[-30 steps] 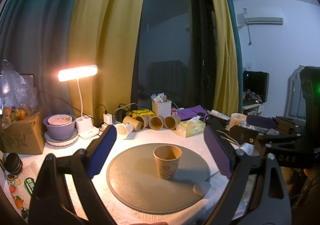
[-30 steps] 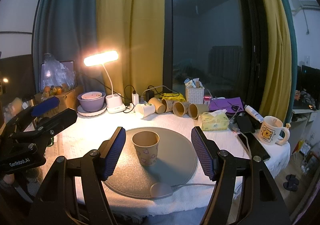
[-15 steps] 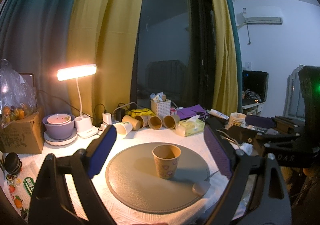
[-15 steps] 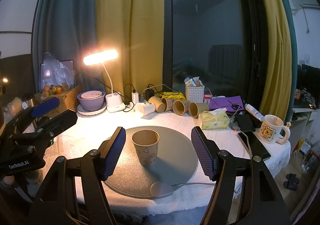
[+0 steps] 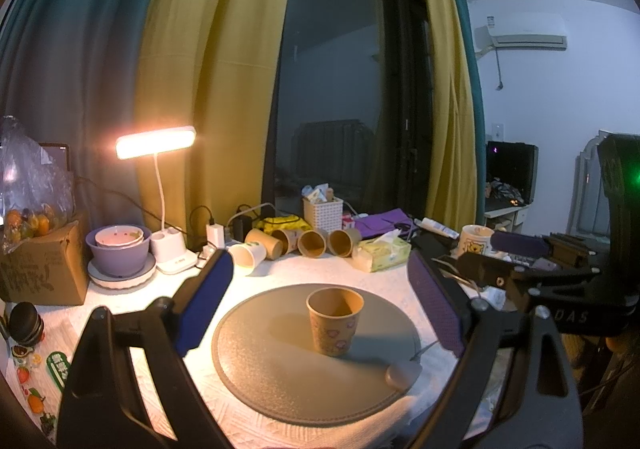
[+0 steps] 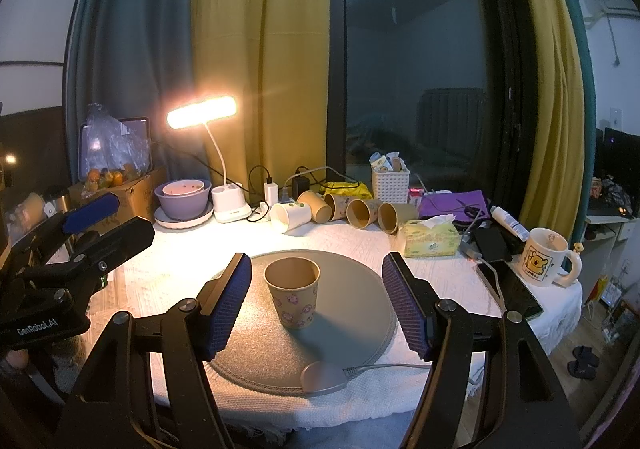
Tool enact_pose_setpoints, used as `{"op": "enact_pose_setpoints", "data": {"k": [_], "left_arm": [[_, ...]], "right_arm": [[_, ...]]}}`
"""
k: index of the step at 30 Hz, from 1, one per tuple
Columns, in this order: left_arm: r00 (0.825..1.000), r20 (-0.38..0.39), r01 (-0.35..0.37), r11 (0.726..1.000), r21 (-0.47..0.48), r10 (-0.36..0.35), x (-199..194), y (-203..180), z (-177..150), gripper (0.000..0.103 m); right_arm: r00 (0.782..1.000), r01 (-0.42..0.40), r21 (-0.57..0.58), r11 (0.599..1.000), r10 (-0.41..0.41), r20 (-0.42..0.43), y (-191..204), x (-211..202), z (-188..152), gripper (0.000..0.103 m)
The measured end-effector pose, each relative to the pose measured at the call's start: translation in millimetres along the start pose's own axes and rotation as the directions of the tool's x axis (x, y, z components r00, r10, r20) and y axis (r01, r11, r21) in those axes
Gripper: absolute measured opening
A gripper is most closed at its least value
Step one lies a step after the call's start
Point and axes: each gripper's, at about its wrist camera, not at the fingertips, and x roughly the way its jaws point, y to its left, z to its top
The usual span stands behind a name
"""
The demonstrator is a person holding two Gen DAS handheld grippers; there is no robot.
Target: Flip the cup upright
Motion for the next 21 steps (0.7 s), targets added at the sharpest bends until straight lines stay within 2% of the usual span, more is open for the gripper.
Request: {"op": "enact_pose_setpoints", "data": {"k": [18, 21], "left_arm": [[1.000, 0.001, 0.011, 1.000, -0.005, -0.011, 0.0, 0.6, -4.6, 0.090], [1.000, -0.003, 0.018, 1.000, 0.025, -0.018, 2.2, -1.6, -11.8, 0.090]], "right_arm": [[1.000, -0.003, -0.004, 1.000, 0.003, -0.005, 4.7, -0.3, -4.9, 0.071], [1.000, -0.008, -0.004, 1.000, 0.008, -0.010, 6.3, 0.8, -7.8, 0.071]]}}
